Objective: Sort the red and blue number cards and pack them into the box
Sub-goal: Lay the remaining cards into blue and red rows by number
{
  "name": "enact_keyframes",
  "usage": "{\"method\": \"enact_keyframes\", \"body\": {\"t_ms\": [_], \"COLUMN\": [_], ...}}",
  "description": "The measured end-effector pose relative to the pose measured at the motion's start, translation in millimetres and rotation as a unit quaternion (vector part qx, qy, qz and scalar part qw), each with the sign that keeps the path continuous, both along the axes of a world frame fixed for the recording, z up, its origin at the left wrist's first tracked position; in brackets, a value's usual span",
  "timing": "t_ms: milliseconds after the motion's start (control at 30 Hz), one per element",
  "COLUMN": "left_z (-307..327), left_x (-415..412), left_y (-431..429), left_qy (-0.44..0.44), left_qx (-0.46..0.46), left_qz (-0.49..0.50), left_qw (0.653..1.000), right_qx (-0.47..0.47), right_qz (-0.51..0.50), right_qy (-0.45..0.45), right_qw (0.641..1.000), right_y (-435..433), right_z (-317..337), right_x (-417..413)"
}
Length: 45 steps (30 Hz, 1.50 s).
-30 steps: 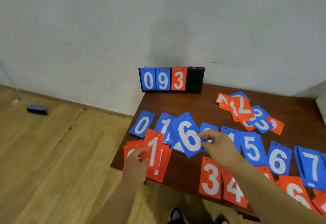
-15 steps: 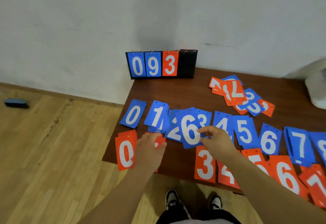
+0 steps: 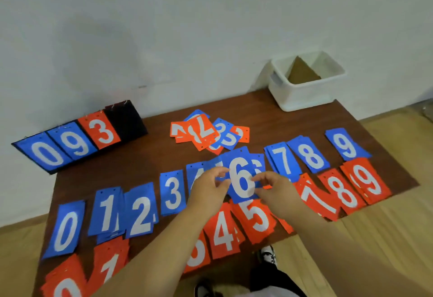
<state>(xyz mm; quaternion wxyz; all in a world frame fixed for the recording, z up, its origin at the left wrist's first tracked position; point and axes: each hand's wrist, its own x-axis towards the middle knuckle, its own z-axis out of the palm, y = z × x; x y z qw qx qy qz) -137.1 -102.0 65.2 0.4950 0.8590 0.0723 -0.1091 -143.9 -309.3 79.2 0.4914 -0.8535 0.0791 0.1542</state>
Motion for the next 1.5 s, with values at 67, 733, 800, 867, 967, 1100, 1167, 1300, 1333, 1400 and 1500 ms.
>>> {"method": "enact_keyframes", "body": {"t_ms": [67, 733, 800, 867, 967, 1100, 1167, 1300, 1333, 1400, 1500], "left_z": [-6.3, -42.8, -34.7, -25.8, -17.8, -16.5, -20.9, -34.9, -39.0, -48.4, -67.8], "left_x": [14.0, 102.7, 115.1, 131.6, 157.8, 201.5, 226.4, 273.5, 283.5, 300.4, 316.2], "left_y": [-23.5, -47.9, -29.0, -10.9, 15.1, 45.4, 55.6, 68.3, 70.3, 73.8, 79.2], "left_qy": [0.012, 0.082, 0.069, 0.068, 0.072, 0.094, 0.094, 0.089, 0.094, 0.105, 0.125], "left_qx": [0.003, 0.180, 0.188, 0.218, 0.262, 0.304, 0.324, 0.352, 0.356, 0.365, 0.370], "left_qz": [-0.008, 0.044, 0.058, 0.071, 0.065, 0.010, -0.018, -0.069, -0.075, -0.085, -0.117], "left_qw": [1.000, 0.979, 0.978, 0.971, 0.960, 0.948, 0.941, 0.929, 0.927, 0.921, 0.913], "right_qx": [-0.001, -0.204, -0.192, -0.195, -0.202, -0.204, -0.211, -0.235, -0.233, -0.231, -0.250], "right_qz": [-0.011, 0.193, 0.185, 0.183, 0.172, 0.182, 0.190, 0.209, 0.210, 0.211, 0.217], "right_qy": [0.006, 0.071, 0.055, 0.042, 0.027, 0.027, 0.042, 0.057, 0.061, 0.052, 0.024], "right_qw": [1.000, 0.957, 0.962, 0.963, 0.964, 0.961, 0.958, 0.948, 0.948, 0.948, 0.943], "right_y": [-24.8, -90.3, -84.0, -75.0, -57.5, -29.3, -16.0, 12.0, 19.9, 37.2, 62.0], "right_z": [-3.6, -60.1, -55.3, -51.5, -47.6, -50.2, -57.7, -78.9, -83.9, -93.2, -104.8], "right_x": [11.8, 179.3, 200.6, 220.5, 245.8, 276.6, 288.8, 310.3, 315.3, 323.9, 330.2]}}
